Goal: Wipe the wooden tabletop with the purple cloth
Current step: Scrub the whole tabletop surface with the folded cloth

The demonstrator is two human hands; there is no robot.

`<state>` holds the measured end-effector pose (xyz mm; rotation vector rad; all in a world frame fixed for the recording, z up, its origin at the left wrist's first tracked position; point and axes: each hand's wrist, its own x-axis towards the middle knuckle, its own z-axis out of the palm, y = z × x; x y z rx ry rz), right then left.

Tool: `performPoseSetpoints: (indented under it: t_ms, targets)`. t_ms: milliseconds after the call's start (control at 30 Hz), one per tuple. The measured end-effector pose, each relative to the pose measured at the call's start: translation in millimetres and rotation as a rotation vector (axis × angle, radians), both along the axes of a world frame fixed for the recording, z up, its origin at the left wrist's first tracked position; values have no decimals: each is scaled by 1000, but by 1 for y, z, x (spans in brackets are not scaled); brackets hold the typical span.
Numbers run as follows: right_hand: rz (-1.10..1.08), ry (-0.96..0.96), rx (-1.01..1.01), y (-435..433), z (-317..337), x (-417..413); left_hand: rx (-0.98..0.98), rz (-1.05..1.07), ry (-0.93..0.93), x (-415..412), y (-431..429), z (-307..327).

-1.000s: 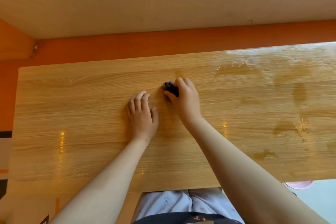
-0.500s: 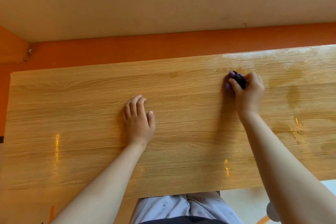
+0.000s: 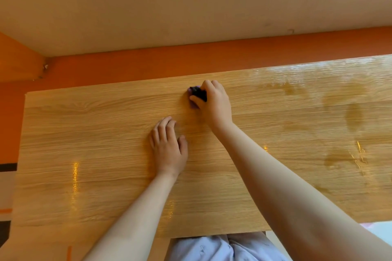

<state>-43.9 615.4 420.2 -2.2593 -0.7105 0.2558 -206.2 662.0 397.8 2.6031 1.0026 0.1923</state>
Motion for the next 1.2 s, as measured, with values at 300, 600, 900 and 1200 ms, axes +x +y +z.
performPoseSetpoints:
  t_ms: [300, 600, 900, 1200]
  targets:
    - [-378, -1, -16, -102, 1, 88, -6, -5, -3, 0, 1, -2]
    - [-454, -11, -32, -94, 1, 83, -5, -3, 2, -2, 1, -5]
    - [51, -74, -16, 14, -3, 30, -7, 13, 29, -1, 1, 0]
    - [-205, -44, 0, -70, -4, 104, 5, 1, 2, 0, 1, -1]
